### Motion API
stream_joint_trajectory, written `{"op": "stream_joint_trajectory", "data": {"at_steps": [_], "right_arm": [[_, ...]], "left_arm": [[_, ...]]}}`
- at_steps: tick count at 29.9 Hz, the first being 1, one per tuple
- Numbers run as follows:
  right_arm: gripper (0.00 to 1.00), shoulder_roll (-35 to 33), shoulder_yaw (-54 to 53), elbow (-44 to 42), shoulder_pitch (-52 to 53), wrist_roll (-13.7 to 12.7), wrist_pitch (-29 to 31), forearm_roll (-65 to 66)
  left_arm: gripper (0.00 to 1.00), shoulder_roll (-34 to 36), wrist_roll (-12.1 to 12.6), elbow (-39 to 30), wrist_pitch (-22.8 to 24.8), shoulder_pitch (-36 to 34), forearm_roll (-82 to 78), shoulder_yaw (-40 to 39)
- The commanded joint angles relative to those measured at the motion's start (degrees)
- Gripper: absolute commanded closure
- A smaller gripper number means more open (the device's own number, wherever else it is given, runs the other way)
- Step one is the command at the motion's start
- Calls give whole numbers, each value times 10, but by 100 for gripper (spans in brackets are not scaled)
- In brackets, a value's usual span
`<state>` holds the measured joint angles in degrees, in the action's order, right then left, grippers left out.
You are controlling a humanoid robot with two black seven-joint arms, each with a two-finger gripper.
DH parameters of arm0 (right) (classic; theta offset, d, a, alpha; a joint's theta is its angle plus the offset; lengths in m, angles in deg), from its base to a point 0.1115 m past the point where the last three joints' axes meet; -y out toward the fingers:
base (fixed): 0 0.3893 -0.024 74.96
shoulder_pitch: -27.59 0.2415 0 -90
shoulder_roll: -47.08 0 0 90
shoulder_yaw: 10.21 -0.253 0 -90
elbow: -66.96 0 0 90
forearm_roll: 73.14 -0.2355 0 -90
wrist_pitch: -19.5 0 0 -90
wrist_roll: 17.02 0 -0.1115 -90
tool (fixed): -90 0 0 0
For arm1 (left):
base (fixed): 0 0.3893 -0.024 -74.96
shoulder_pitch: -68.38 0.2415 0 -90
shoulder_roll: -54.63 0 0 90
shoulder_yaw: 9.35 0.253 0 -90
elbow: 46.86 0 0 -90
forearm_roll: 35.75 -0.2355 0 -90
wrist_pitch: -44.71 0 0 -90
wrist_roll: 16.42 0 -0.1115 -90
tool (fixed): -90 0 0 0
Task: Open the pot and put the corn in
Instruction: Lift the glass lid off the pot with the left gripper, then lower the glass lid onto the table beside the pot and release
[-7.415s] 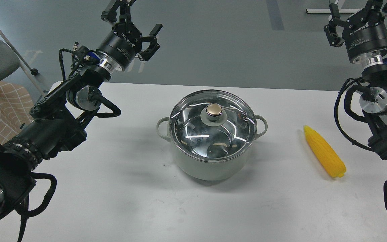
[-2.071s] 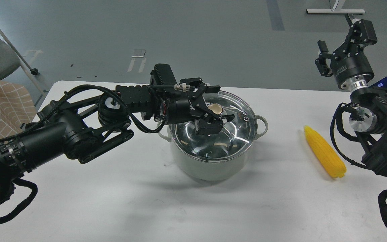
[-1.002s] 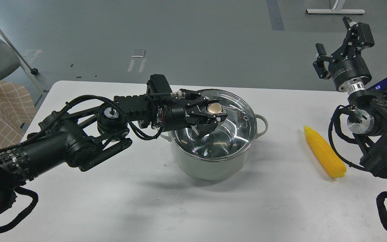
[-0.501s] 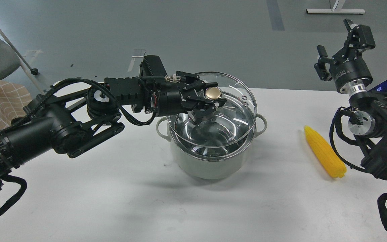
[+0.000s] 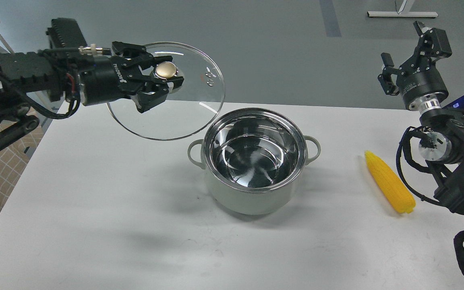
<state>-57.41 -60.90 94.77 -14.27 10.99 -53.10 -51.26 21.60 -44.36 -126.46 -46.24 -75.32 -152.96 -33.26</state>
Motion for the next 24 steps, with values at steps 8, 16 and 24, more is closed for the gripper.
{"op": "stream_joint_trajectory", "data": {"at_steps": [8,16,24], "right_arm": [[0,0,2,1,-2,0,1,0],[0,2,2,1,-2,0,1,0],[0,1,2,1,-3,0,1,1]], "left_arm": [[73,54,-1,55,-150,191,22,-3],[73,-3,-1,166,-229,254,53,0],[73,-80,-1,247,-271,312,78,-4]]}}
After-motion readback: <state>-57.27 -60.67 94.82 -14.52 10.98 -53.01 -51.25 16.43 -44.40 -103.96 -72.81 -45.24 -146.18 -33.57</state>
